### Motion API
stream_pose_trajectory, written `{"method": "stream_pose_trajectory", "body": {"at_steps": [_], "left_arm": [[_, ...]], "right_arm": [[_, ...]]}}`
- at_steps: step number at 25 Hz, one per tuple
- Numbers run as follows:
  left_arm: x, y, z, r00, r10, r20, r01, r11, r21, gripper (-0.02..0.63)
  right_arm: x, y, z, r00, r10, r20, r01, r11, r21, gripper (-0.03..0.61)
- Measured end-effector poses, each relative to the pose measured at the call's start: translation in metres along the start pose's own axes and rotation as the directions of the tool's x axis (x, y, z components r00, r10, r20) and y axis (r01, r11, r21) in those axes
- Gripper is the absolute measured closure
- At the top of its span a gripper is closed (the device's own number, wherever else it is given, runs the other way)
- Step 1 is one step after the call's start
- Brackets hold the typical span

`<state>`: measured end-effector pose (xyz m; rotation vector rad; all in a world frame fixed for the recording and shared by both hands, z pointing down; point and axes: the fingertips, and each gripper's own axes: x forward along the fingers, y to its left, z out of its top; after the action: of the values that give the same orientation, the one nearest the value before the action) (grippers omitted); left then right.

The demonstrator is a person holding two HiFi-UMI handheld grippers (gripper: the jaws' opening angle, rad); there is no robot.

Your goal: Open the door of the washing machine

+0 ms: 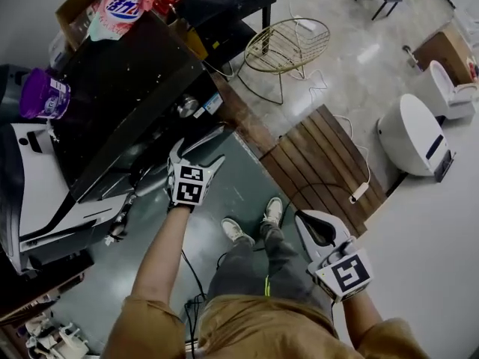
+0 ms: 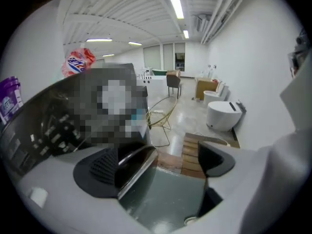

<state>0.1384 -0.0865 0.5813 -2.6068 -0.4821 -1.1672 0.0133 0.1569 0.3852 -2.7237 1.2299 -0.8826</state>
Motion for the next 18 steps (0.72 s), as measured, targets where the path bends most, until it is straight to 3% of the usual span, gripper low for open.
{"method": "stream_pose_trajectory", "body": {"at_steps": [3,8,12,18], "left_arm": [[0.036,-0.003,-0.001,0.995,0.004,-0.097,0.006,0.994,0.107,0.079],[0.077,0.014,-0.022,0.971,0.052,-0.235,0.011,0.967,0.256,0.186],[0.107,0.016,-0.034,0.932,0.083,-0.353,0.065,0.919,0.389,0.206],[0.136,0.014,-0.042,0.874,0.120,-0.470,0.128,0.877,0.463,0.244]], "right_arm": [[-0.001,-0.017,-0.017,0.999,-0.004,0.032,0.002,0.999,0.046,0.574],[0.004,-0.019,-0.037,0.999,0.001,-0.046,0.002,0.998,0.068,0.574],[0.001,-0.029,-0.047,0.999,-0.012,-0.050,0.017,0.996,0.093,0.574],[-0.001,-0.043,-0.064,0.998,-0.014,-0.067,0.023,0.991,0.134,0.574]]}}
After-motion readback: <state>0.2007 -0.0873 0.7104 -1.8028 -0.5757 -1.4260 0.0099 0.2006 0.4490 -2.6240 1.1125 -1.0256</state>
